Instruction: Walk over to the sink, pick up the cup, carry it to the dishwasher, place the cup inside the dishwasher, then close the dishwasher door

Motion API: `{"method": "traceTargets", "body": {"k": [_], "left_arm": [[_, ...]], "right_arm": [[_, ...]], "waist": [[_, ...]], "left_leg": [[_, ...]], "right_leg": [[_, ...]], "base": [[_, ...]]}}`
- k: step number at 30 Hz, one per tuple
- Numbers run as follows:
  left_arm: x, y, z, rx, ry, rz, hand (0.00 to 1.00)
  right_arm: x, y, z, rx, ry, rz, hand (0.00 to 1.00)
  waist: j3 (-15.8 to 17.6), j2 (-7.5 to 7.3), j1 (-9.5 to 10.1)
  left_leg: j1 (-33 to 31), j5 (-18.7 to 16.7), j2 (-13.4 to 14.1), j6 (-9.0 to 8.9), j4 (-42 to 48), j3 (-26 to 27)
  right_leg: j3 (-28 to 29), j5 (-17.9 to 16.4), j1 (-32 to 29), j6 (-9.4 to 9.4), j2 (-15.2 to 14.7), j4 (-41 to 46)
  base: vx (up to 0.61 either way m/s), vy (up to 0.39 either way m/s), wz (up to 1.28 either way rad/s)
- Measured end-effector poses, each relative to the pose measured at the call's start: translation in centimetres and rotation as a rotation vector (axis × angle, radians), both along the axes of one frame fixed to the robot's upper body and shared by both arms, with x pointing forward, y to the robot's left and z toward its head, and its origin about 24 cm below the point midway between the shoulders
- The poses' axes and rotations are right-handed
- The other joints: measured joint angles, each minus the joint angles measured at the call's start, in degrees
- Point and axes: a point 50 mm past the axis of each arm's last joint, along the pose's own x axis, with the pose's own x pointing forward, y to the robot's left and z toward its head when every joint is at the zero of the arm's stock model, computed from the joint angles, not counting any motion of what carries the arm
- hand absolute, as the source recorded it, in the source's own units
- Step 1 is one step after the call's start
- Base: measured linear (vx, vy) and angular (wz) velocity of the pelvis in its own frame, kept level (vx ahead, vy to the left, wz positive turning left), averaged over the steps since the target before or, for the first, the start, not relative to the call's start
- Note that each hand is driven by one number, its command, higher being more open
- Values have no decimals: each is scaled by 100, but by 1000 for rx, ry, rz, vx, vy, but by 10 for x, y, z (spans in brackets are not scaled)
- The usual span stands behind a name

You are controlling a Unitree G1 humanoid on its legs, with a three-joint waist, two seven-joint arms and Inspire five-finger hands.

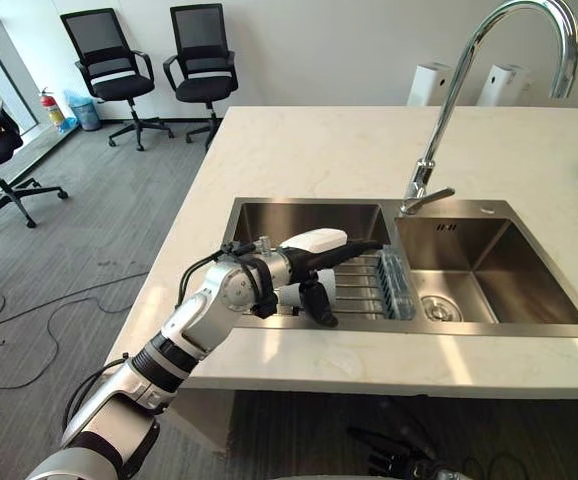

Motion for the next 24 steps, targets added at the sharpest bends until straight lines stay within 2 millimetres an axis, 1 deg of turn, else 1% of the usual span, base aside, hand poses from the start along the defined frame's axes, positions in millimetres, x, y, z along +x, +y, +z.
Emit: {"method": "traceTargets", "body": {"k": [1, 3, 6, 9, 11, 20, 22, 23, 24], "left_arm": [[1, 0, -2, 0, 4, 7, 100], [6, 3, -15, 23, 26, 45, 100], [13, 11, -19, 5, 21, 105, 100], [14, 12, -21, -10, 12, 120, 100], [16, 14, -23, -15, 8, 130, 100], [28, 20, -28, -52, 7, 215, 100], [33, 27, -35, -30, -1, 270, 100], [37, 37, -46, -2, 34, 334, 100], [38, 40, -50, 10, 50, 355, 100]], "right_arm": [[0, 0, 0, 0, 0, 2, 100], [3, 2, 0, -4, -3, 16, 100], [2, 3, 0, 2, 5, 16, 100], [2, 5, 0, 9, 14, 17, 100], [1, 6, -1, 12, 19, 17, 100], [1, 6, 0, 15, 17, 17, 100], [2, 7, 0, 17, 14, 18, 100], [3, 7, 1, 18, 7, 18, 100], [3, 8, 1, 18, 5, 18, 100]], "waist": [[0, -3, 0], [16, -32, -35], [33, -88, -71], [36, -160, -78], [28, -183, -89], [36, -210, -110], [37, -209, -147], [39, -208, -178], [43, -210, -189]], "left_leg": [[0, 0, 0, 0, 0, 14], [27, -4, -5, -2, -2, 56], [53, -19, -15, -3, -2, 66], [61, -28, -30, -2, -2, 80], [63, -36, -43, 2, -2, 103], [106, -73, -64, 3, -2, 258], [106, -75, -61, 1, -2, 287], [106, -81, -50, -8, -2, 320], [106, -83, -48, -11, -2, 327]], "right_leg": [[13, 8, -6, 0, 0, -7], [10, 68, 40, 8, 7, -102], [6, 135, 123, 9, 3, -236], [6, 189, 175, 18, -7, -338], [19, 221, 192, 29, -17, -403], [167, 304, 196, 37, -32, -544], [195, 330, 197, 42, -28, -586], [225, 345, 179, 46, -18, -583], [229, 360, 176, 51, -16, -579]], "base": [[-1, 13, -12], [6, 6, -8], [0, 0, 0], [0, 0, 0], [0, 6, -2], [-8, 11, -9], [0, -3, -9], [10, -6, -10], [18, -8, -8]]}}
